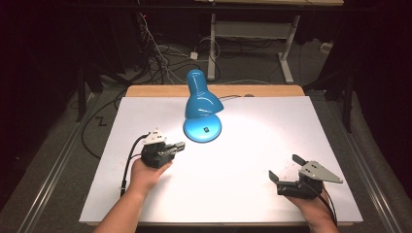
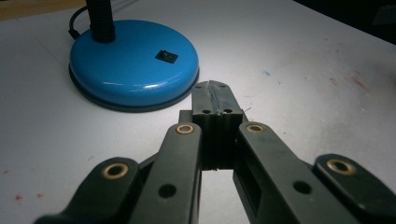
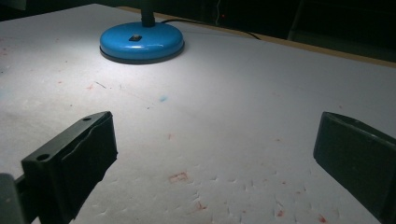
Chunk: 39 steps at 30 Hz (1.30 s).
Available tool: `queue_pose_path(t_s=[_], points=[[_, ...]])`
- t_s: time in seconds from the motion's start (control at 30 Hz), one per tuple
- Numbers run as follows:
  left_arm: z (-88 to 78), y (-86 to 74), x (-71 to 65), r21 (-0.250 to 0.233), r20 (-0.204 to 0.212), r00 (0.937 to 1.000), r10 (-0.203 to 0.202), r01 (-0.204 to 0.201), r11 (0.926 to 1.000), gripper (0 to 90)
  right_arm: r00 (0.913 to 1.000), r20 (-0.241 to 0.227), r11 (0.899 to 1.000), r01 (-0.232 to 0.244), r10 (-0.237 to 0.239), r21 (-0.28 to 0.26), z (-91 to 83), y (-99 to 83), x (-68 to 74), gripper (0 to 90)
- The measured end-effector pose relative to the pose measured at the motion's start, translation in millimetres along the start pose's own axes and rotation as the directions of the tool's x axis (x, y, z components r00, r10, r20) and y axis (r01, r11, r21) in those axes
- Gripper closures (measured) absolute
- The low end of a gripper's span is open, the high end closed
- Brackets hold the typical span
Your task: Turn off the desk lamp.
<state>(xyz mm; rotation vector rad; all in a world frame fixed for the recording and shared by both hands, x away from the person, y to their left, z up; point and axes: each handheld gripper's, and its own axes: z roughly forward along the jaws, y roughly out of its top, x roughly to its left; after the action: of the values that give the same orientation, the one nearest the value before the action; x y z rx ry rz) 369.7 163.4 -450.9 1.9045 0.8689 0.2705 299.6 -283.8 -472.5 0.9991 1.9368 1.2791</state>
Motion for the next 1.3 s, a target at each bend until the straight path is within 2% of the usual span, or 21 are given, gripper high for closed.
queue_pose_path(t_s=[0.17,0.3,0.43,1.07,1.3], points=[[14.0,3.0,11.0,-0.001,0.005,0.9995,-0.03,0.03,0.9996,88.0,1.0,0.004,1.0,0.002,-0.002,-0.012,-1.5,1.2,0.4,0.3],[23.2,5.9,17.2,-0.006,-0.003,0.9995,-0.031,0.031,0.9995,88.0,1.0,0.008,1.0,0.003,-0.003,-0.016,-2.4,1.3,-1.0,0.3],[31.8,10.0,21.7,0.013,-0.011,0.9996,-0.025,0.025,0.9996,87.9,1.0,0.009,1.0,0.003,-0.003,-0.014,-2.1,0.8,-1.4,0.3],[57.1,28.8,29.1,-0.01,0.002,0.9995,-0.033,0.033,0.9994,88.0,1.0,0.006,1.0,0.0,0.0,-0.016,-2.6,0.8,-0.2,0.3],[68.4,28.8,37.1,-0.009,0.003,0.9984,-0.056,0.056,0.9984,88.0,1.0,0.005,1.0,0.001,-0.001,-0.018,-4.1,0.5,-0.7,0.4]])
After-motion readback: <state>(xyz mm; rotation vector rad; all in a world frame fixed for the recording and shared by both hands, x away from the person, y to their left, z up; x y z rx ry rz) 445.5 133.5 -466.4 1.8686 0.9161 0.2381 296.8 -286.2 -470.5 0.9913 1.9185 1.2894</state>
